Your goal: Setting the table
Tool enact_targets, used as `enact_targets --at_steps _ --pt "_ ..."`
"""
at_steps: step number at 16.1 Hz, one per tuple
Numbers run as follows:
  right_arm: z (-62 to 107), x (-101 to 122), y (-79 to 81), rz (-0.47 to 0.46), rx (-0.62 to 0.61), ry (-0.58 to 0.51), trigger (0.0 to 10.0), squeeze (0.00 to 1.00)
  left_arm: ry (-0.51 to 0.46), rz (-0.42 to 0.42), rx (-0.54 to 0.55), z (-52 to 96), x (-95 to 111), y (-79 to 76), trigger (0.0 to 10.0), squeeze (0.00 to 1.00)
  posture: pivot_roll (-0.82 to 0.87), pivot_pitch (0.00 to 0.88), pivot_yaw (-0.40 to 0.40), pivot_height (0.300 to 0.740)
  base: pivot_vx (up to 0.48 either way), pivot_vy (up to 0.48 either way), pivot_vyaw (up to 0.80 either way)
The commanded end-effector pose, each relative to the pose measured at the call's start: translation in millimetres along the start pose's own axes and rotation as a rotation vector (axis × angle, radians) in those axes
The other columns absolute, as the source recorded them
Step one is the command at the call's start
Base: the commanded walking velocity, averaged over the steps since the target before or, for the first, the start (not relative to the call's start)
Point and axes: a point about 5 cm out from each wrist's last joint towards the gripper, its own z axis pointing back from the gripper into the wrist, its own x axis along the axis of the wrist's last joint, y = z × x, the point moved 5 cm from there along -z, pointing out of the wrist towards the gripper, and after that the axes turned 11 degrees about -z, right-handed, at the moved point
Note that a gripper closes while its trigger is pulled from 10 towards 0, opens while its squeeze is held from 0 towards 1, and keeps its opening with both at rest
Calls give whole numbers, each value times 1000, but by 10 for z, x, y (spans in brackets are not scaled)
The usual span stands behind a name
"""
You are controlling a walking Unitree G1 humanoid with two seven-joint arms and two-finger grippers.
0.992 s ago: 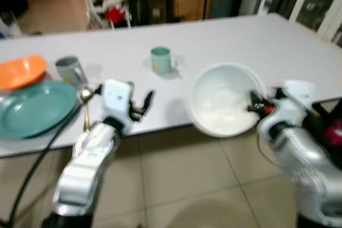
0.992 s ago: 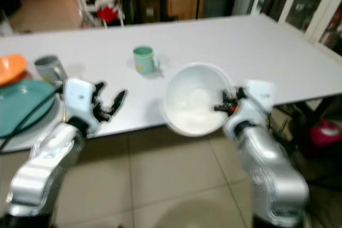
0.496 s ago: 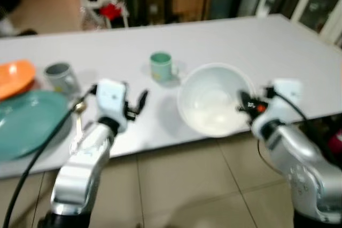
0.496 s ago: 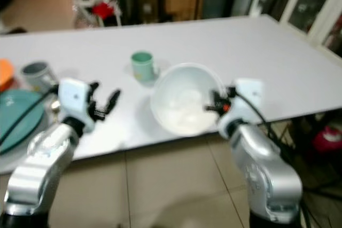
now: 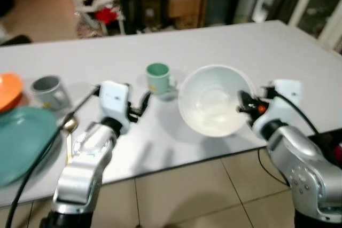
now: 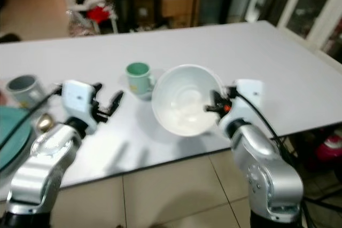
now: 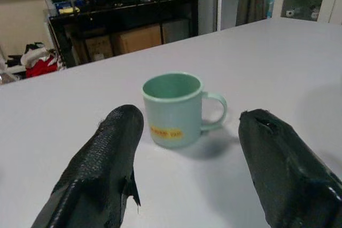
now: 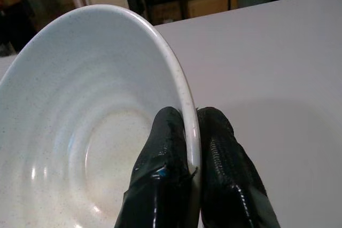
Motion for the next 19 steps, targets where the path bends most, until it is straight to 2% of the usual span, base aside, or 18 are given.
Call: enact_targets --at_steps 1,5,10,14,19 --pt "36 104 -63 9 -24 -38 10000 0 -22 -4 -25 -18 60 -62 10000 0 17 0 21 740 334 0 0" --pt "37 87 -46 5 -24 -36 10000 0 -23 -16 -33 -18 66 -70 10000 0 21 0 26 740 326 0 0" --pt "35 37 -44 -19 -20 -23 10000 0 5 -43 -19 12 0 -36 10000 0 27 0 33 740 0 0 0" --pt "-43 -31 -50 -1 8 42 10000 0 8 -67 -90 53 -23 -72 10000 0 33 0 44 740 0 0 0" --pt "-278 48 -308 -5 -89 36 10000 0 10 -79 -101 46 -30 -63 10000 0 37 0 52 740 0 0 0"
